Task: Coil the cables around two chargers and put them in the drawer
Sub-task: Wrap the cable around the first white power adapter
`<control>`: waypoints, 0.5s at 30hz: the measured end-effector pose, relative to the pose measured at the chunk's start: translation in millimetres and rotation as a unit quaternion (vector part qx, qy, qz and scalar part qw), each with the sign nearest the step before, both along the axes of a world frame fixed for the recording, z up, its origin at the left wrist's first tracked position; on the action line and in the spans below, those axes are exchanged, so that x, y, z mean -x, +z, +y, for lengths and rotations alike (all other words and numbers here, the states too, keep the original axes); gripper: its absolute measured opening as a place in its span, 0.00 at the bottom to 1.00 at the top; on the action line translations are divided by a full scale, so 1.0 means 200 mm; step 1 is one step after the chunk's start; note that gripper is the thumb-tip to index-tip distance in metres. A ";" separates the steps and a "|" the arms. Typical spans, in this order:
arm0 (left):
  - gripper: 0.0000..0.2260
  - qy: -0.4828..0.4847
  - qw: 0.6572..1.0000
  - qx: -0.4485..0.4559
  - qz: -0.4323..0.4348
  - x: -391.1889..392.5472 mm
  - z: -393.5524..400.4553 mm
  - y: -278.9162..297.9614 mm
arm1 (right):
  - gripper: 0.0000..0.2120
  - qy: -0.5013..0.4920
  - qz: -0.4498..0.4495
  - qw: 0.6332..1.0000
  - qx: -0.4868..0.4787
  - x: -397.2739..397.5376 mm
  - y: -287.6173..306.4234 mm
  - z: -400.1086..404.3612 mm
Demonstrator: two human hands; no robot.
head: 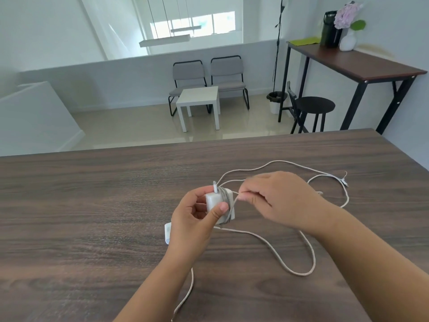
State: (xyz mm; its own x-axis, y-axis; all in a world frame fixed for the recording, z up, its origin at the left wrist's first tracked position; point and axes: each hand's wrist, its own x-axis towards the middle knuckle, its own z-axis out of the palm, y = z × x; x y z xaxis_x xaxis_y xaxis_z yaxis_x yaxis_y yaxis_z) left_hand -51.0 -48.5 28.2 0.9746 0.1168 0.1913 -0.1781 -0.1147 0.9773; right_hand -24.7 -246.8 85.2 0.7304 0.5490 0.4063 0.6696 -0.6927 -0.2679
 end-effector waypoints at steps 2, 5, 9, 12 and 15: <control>0.18 -0.029 0.999 -0.021 -0.013 0.01 0.01 0.01 | 0.18 0.020 -0.006 1.000 -0.015 -0.03 0.03 -0.02; 0.17 -0.063 0.997 -0.039 -0.014 0.02 0.02 0.03 | 0.13 0.050 -0.008 0.998 -0.029 -0.05 0.04 -0.01; 0.18 -0.102 0.994 -0.045 -0.003 0.03 0.03 0.07 | 0.08 0.076 0.012 0.995 -0.060 -0.08 0.05 0.02; 0.18 -0.141 0.990 -0.031 0.001 0.04 0.04 0.09 | 0.07 0.090 0.105 0.983 -0.118 -0.09 0.04 0.02; 0.16 -0.187 0.982 0.003 -0.005 0.06 0.05 0.11 | 0.09 0.107 0.243 0.941 -0.210 -0.09 0.04 0.01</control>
